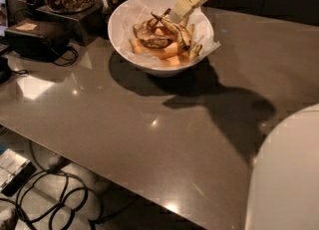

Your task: Pick banana from white bowl

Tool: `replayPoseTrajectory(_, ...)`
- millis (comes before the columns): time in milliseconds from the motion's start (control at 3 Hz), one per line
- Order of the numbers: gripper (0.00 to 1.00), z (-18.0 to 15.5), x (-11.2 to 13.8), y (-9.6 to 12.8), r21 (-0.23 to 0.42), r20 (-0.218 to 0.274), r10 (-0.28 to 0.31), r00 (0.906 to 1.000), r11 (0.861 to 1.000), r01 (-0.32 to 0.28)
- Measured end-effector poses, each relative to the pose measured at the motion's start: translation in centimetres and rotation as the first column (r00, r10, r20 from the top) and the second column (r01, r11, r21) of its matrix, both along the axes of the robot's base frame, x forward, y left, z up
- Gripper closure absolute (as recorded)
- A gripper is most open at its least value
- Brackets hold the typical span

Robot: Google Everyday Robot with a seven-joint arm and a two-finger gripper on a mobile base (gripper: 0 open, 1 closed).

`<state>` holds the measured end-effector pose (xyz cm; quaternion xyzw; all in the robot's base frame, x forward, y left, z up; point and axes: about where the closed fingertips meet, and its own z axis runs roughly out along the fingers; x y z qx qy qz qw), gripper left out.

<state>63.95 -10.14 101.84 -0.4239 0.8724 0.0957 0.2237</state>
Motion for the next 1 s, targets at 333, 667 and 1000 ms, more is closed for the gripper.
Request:
replayPoseTrajectory(333, 0.00, -0.4, 1.6, 1.9, 0.011, -0.028, -0.040, 0.9988, 0.999, 0.040)
replayPoseTrajectory(667, 0.11, -1.0, 3.2, 2.5, 0.023, -0.055, -0.093, 0.9942, 0.995, 0.094)
replayPoseTrajectory(1000, 0.27, -2.1, 4.5, 2.3, 0.033, -0.084, -0.144, 0.9860, 0.989, 0.147)
